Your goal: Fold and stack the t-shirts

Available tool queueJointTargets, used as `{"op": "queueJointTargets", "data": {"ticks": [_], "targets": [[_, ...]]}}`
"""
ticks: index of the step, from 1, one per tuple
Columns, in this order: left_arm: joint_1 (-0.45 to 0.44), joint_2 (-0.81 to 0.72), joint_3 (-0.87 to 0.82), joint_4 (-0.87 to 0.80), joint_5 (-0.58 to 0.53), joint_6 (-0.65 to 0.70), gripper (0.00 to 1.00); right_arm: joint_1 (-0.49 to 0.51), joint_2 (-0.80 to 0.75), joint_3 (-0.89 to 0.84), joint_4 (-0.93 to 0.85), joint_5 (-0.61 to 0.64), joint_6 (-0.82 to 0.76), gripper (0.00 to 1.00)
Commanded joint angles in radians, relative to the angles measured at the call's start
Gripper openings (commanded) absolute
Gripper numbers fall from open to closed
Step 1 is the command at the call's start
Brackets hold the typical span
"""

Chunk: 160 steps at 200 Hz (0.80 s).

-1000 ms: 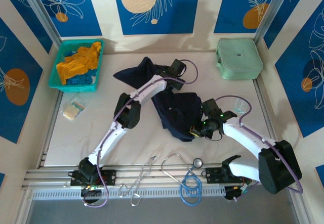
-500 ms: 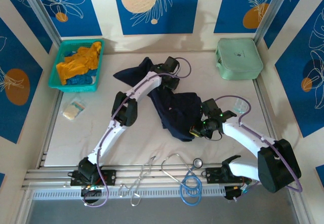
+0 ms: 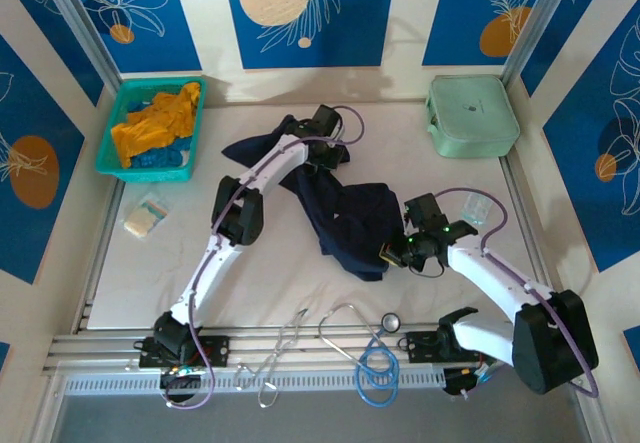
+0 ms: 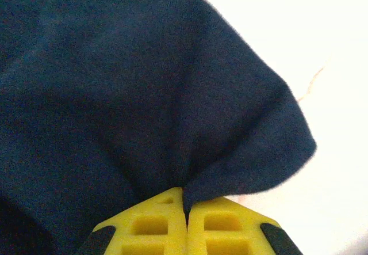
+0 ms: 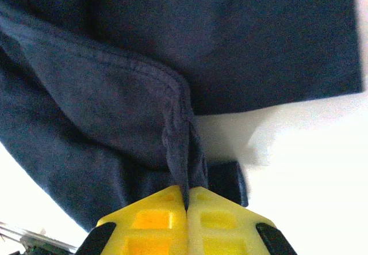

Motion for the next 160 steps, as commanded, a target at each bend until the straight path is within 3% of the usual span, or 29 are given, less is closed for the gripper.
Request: {"op": "queueJointTargets", "data": {"ticks": [1, 39, 80, 116, 160], "targets": [[0.014, -0.242, 0.016, 0.044, 0.008, -0.024, 0.0, -0.057, -0.009, 0.032, -0.018, -0.007, -0.035, 0.0], [0.039, -0.483, 0.014, 0.044, -0.043, -0.019, 0.0, -0.173, 0.038, 0.151, -0.04, -0.053, -0.116, 0.0], [0.044, -0.732, -0.081, 0.006, -0.133, 0.038, 0.0, -0.22, 0.068, 0.243, -0.051, -0.099, -0.151, 0.0], [0.044, -1.035, -0.46, 0.061, -0.263, 0.037, 0.0, -0.23, 0.069, 0.261, -0.035, -0.158, -0.149, 0.0], [0.044, -1.419, -1.201, 0.267, -0.343, -0.131, 0.0, -0.219, 0.063, 0.209, -0.005, -0.227, -0.13, 0.0]]}}
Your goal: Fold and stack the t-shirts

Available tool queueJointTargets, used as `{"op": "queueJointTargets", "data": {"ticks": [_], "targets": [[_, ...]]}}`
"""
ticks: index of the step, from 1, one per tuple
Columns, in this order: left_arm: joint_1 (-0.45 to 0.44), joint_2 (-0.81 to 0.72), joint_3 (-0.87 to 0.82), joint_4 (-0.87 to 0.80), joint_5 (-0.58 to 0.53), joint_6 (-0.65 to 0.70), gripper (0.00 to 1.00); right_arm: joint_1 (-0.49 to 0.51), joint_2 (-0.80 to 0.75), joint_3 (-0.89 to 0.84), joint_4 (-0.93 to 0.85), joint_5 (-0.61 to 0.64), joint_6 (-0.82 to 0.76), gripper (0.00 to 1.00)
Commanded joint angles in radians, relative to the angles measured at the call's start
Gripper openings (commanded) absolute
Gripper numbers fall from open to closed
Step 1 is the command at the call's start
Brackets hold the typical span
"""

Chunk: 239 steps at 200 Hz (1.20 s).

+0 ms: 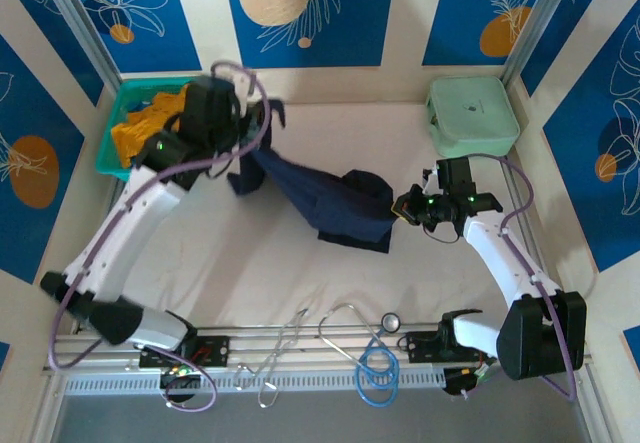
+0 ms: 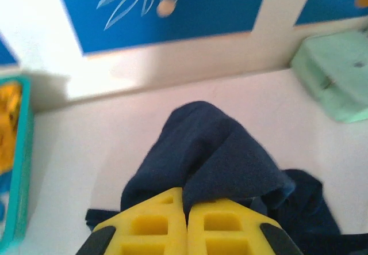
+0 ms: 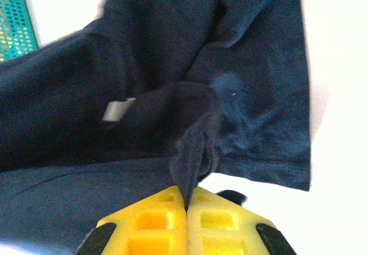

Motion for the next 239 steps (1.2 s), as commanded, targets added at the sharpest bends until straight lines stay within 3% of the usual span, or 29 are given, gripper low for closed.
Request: {"op": "queueJointTargets", "data": {"ticks": [1, 41, 68, 119, 137, 155, 171, 197, 218, 239], "targets": [[0.006, -0.143, -0.295, 0.12, -0.08, -0.117, 0.0, 0.001, 0.001, -0.036, -0.01, -0.065, 0.002, 0.0], [-0.006, -0.385, -0.732, 0.15, -0.084, -0.303, 0.0, 0.043, -0.044, -0.094, -0.037, -0.073, 0.01, 0.0], [-0.014, -0.495, -0.894, 0.076, -0.109, -0.433, 0.0, 0.081, -0.049, -0.139, -0.065, -0.028, 0.02, 0.0], [-0.047, -0.588, -1.111, 0.091, -0.028, -0.658, 0.0, 0.095, 0.027, -0.19, -0.056, 0.17, 0.064, 0.0], [-0.088, -0.578, -1.152, 0.099, -0.035, -0.723, 0.17, 0.095, 0.081, -0.172, -0.033, 0.211, 0.072, 0.0], [-0.121, -0.56, -1.17, 0.102, -0.043, -0.764, 0.47, 0.096, 0.149, -0.133, -0.036, 0.218, 0.064, 0.0], [-0.14, -0.539, -1.159, 0.089, -0.055, -0.777, 0.67, 0.104, 0.185, -0.086, -0.065, 0.222, 0.047, 0.23], [-0.161, -0.52, -1.101, 0.054, -0.093, -0.76, 0.79, 0.188, 0.166, 0.045, -0.191, 0.378, 0.009, 0.55], [-0.161, -0.484, -1.033, 0.044, -0.131, -0.713, 0.84, 0.292, 0.171, 0.164, -0.267, 0.485, -0.027, 0.69], [-0.158, -0.404, -0.951, 0.05, -0.187, -0.657, 0.86, 0.36, 0.238, 0.259, -0.272, 0.474, -0.053, 0.73]]}}
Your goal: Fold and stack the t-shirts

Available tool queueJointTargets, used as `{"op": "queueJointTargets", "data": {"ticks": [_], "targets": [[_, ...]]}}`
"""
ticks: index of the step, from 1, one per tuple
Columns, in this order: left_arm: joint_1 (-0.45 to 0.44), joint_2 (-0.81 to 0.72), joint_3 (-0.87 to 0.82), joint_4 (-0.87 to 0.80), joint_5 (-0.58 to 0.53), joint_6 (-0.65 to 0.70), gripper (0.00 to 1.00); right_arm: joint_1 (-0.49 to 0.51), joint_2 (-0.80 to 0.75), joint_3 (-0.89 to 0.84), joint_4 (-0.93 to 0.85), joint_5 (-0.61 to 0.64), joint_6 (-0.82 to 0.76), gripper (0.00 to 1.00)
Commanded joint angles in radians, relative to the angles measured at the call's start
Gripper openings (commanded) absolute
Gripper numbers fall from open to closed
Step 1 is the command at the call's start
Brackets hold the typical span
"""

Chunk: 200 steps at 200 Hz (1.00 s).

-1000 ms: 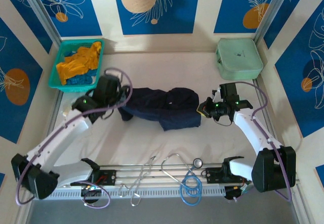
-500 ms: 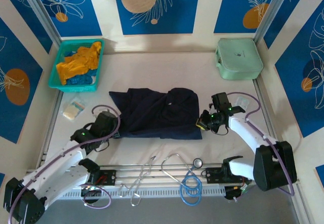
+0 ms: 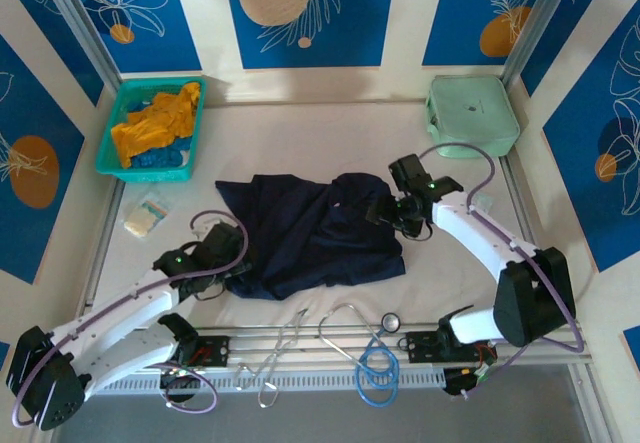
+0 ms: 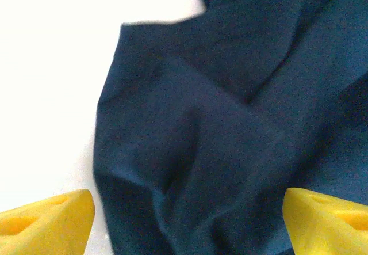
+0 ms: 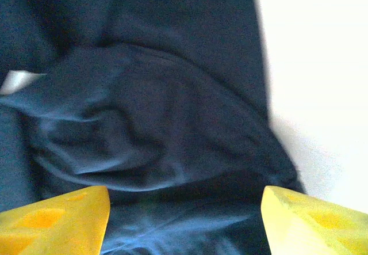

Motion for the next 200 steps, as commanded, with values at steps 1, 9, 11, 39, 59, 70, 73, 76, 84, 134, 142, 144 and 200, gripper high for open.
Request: {"op": "queueJointTargets", "data": {"ticks": [1, 9, 11, 39, 59, 70, 73, 76, 84, 134, 142, 144, 200], "targets": [[-0.004, 0.066, 0.102, -0.009, -0.09, 0.065, 0.86, 0.065, 0.051, 0.091, -0.077, 0.062, -0.045, 0.73], [0.001, 0.106, 0.14, -0.002, -0.111, 0.094, 0.88, 0.08, 0.092, 0.125, -0.066, 0.044, -0.052, 0.75], [0.002, 0.113, 0.148, -0.001, -0.116, 0.101, 0.88, 0.083, 0.103, 0.134, -0.064, 0.043, -0.054, 0.76], [0.1, 0.268, 0.273, 0.034, -0.112, 0.209, 0.94, 0.109, 0.285, 0.301, -0.06, 0.041, -0.085, 0.76], [0.216, 0.36, 0.321, 0.121, -0.017, 0.272, 0.94, 0.108, 0.42, 0.448, -0.076, 0.043, -0.102, 0.72], [0.27, 0.417, 0.353, 0.168, 0.034, 0.297, 0.94, 0.109, 0.493, 0.527, -0.088, 0.053, -0.109, 0.72], [0.281, 0.435, 0.366, 0.178, 0.043, 0.306, 0.94, 0.108, 0.514, 0.548, -0.093, 0.057, -0.11, 0.71], [0.292, 0.453, 0.379, 0.184, 0.053, 0.315, 0.94, 0.108, 0.532, 0.569, -0.099, 0.061, -0.111, 0.71], [0.313, 0.503, 0.417, 0.197, 0.066, 0.337, 0.94, 0.107, 0.582, 0.625, -0.112, 0.075, -0.111, 0.71], [0.374, 0.789, 0.586, 0.219, 0.115, 0.375, 0.9, 0.107, 0.801, 0.853, -0.193, 0.112, -0.098, 0.65], [0.38, 0.815, 0.588, 0.218, 0.111, 0.365, 0.89, 0.107, 0.82, 0.868, -0.198, 0.111, -0.094, 0.63], [0.381, 0.82, 0.587, 0.219, 0.11, 0.361, 0.89, 0.107, 0.823, 0.871, -0.2, 0.111, -0.093, 0.62], [0.396, 0.92, 0.54, 0.296, 0.143, 0.316, 0.62, 0.103, 0.828, 0.894, -0.208, 0.173, -0.068, 0.23]]}}
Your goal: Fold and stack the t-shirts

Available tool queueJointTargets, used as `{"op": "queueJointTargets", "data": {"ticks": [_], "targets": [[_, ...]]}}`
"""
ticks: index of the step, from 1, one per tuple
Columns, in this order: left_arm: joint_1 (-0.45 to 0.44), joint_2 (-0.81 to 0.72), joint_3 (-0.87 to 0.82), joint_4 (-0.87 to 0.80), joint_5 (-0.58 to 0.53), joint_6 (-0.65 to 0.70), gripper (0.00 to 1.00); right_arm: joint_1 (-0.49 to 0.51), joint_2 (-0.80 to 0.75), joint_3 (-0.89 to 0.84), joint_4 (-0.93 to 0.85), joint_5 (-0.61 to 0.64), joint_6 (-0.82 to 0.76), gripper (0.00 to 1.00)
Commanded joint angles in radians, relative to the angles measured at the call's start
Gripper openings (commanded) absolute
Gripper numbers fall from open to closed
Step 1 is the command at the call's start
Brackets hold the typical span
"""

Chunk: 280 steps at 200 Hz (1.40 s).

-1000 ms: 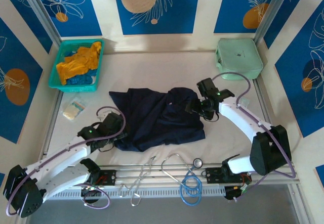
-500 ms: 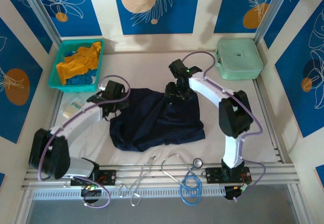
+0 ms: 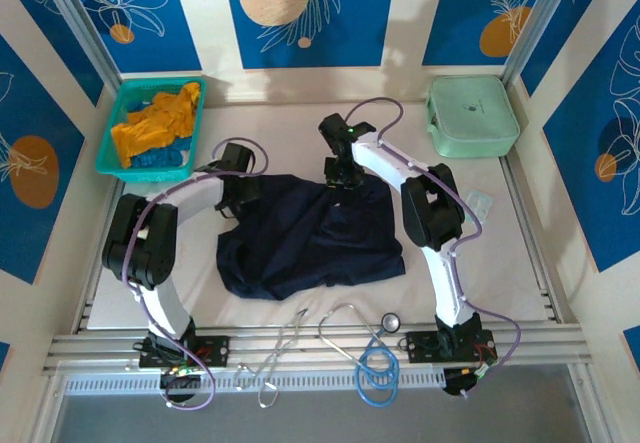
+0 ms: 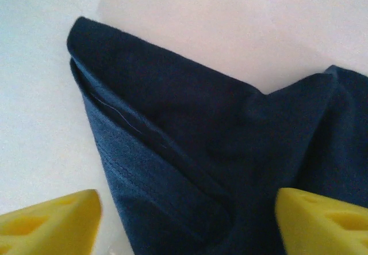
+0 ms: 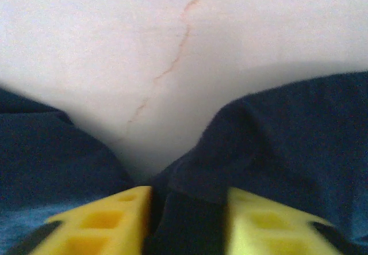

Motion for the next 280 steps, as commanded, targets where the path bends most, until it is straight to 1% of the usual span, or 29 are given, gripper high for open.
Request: {"op": "queueJointTargets", "data": {"ticks": [1, 5, 14, 19, 30, 31, 47, 74, 99, 115, 131, 148, 176, 188, 201, 223, 231, 244, 253, 266, 280], "targets": [[0.015, 0.044, -0.015, 0.046, 0.036, -0.018, 0.6, -0.002, -0.018, 0.037, -0.037, 0.053, 0.013, 0.22], [0.015, 0.053, -0.013, 0.05, 0.039, -0.018, 0.53, -0.003, -0.022, 0.035, -0.037, 0.061, 0.014, 0.2], [0.017, 0.072, -0.007, 0.058, 0.049, -0.018, 0.33, -0.006, -0.036, 0.035, -0.039, 0.077, 0.014, 0.14], [0.017, 0.082, -0.004, 0.06, 0.052, -0.02, 0.2, -0.008, -0.045, 0.034, -0.04, 0.084, 0.012, 0.09], [0.017, 0.102, 0.008, 0.062, 0.058, -0.02, 0.0, -0.014, -0.065, 0.034, -0.042, 0.097, 0.008, 0.01], [0.017, 0.103, 0.011, 0.062, 0.058, -0.019, 0.0, -0.015, -0.068, 0.034, -0.042, 0.098, 0.007, 0.0], [0.018, 0.119, 0.037, 0.062, 0.06, -0.011, 0.0, -0.029, -0.099, 0.04, -0.052, 0.121, -0.007, 0.0], [0.023, 0.117, 0.095, 0.043, 0.051, 0.016, 0.0, -0.064, -0.174, 0.038, -0.062, 0.119, -0.034, 0.0], [0.028, 0.086, 0.164, 0.013, 0.046, 0.051, 0.0, -0.093, -0.274, -0.002, -0.053, 0.086, -0.063, 0.0], [0.03, 0.05, 0.197, 0.0, 0.046, 0.075, 0.0, -0.107, -0.359, -0.065, -0.036, 0.049, -0.077, 0.0], [0.03, 0.002, 0.201, -0.001, 0.049, 0.088, 0.0, -0.111, -0.47, -0.17, -0.001, 0.01, -0.081, 0.0], [0.03, -0.059, 0.173, 0.01, 0.052, 0.092, 0.0, -0.105, -0.596, -0.326, 0.045, -0.044, -0.063, 0.0], [0.03, -0.131, 0.093, 0.03, 0.067, 0.085, 0.0, -0.072, -0.789, -0.669, 0.171, -0.195, 0.023, 0.0], [0.029, -0.154, 0.053, 0.039, 0.071, 0.079, 0.0, -0.037, -0.846, -0.81, 0.234, -0.261, 0.084, 0.0], [0.029, -0.177, 0.011, 0.049, 0.066, 0.072, 0.0, 0.014, -0.885, -0.94, 0.297, -0.305, 0.158, 0.0], [0.029, -0.2, -0.036, 0.062, 0.049, 0.069, 0.0, 0.104, -0.914, -1.079, 0.33, -0.297, 0.268, 0.0], [0.028, -0.2, -0.042, 0.064, 0.052, 0.076, 0.0, 0.122, -0.919, -1.102, 0.32, -0.287, 0.299, 0.11], [0.028, -0.197, -0.044, 0.071, 0.066, 0.082, 0.0, 0.136, -0.932, -1.12, 0.291, -0.275, 0.313, 0.35], [0.028, -0.198, -0.047, 0.078, 0.077, 0.085, 0.0, 0.136, -0.953, -1.112, 0.257, -0.252, 0.304, 0.48], [0.028, -0.2, -0.049, 0.082, 0.083, 0.085, 0.0, 0.127, -0.994, -1.07, 0.181, -0.195, 0.279, 0.59], [0.028, -0.207, -0.052, 0.085, 0.087, 0.087, 0.0, 0.092, -1.037, -1.002, 0.095, -0.14, 0.236, 0.65]]}}
